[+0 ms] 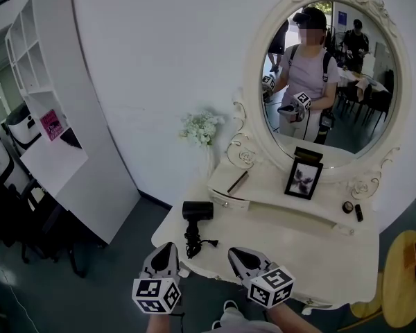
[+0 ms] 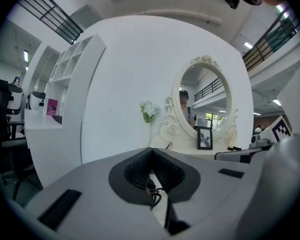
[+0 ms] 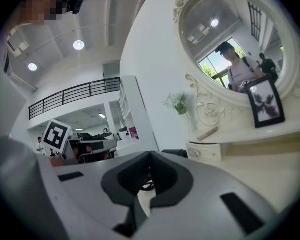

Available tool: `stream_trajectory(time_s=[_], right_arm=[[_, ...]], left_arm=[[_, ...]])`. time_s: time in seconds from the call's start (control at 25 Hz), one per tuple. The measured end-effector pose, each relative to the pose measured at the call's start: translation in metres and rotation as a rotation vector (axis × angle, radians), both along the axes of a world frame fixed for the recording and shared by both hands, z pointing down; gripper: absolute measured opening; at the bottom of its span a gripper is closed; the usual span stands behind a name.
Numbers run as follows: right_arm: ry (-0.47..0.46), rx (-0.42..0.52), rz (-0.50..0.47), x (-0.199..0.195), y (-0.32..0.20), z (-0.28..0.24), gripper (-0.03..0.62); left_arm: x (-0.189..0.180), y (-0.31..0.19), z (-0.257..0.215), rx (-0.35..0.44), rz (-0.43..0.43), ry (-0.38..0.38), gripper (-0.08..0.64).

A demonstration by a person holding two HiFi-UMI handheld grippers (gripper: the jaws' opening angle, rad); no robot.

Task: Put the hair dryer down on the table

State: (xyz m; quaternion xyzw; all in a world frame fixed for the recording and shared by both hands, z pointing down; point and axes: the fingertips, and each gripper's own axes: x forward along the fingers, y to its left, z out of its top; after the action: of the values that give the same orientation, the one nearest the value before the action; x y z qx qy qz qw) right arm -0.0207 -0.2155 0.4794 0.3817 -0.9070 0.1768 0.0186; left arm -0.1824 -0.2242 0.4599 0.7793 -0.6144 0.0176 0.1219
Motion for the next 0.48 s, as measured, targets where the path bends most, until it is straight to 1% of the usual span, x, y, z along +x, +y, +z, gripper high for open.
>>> stream_trajectory(time_s=[0.48], right_arm=[[-0.001,0.006,-0.029,-0.007,0.008,0.000,0.002]], left_arm=[[0.003,0.017,-0.005,0.018,0.011,-0.002,0.000]])
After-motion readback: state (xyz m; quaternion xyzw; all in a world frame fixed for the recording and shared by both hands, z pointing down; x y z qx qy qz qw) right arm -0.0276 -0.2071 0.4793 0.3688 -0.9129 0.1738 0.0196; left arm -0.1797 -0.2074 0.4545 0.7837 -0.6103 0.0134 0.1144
